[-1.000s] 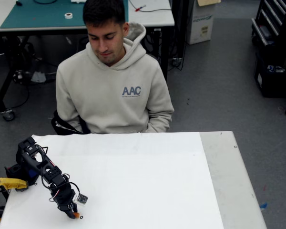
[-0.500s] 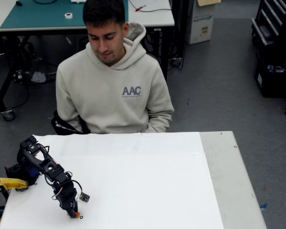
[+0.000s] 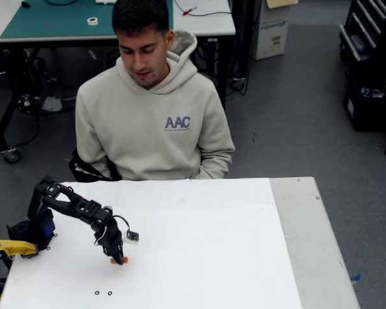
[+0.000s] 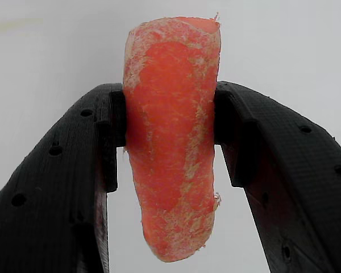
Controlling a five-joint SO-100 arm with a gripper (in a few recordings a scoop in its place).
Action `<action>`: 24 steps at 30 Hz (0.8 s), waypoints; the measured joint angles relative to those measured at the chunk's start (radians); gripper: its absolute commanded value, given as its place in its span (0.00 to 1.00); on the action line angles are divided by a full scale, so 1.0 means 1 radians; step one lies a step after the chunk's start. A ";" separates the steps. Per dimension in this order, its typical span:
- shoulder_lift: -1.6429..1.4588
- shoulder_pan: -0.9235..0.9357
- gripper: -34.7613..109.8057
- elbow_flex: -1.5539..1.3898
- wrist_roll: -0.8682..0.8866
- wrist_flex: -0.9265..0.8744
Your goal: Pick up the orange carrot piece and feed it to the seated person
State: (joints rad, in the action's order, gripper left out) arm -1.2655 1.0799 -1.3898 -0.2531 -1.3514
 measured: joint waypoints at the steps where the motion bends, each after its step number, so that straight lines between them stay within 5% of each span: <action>1: 0.000 -0.014 0.22 0.003 0.060 -0.041; 16: -0.002 -0.518 0.22 0.074 0.719 -0.156; 24: -0.018 -0.571 0.22 0.377 0.908 -0.164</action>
State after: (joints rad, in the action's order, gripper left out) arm -1.2839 0.5093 -1.0124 0.6550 -1.5156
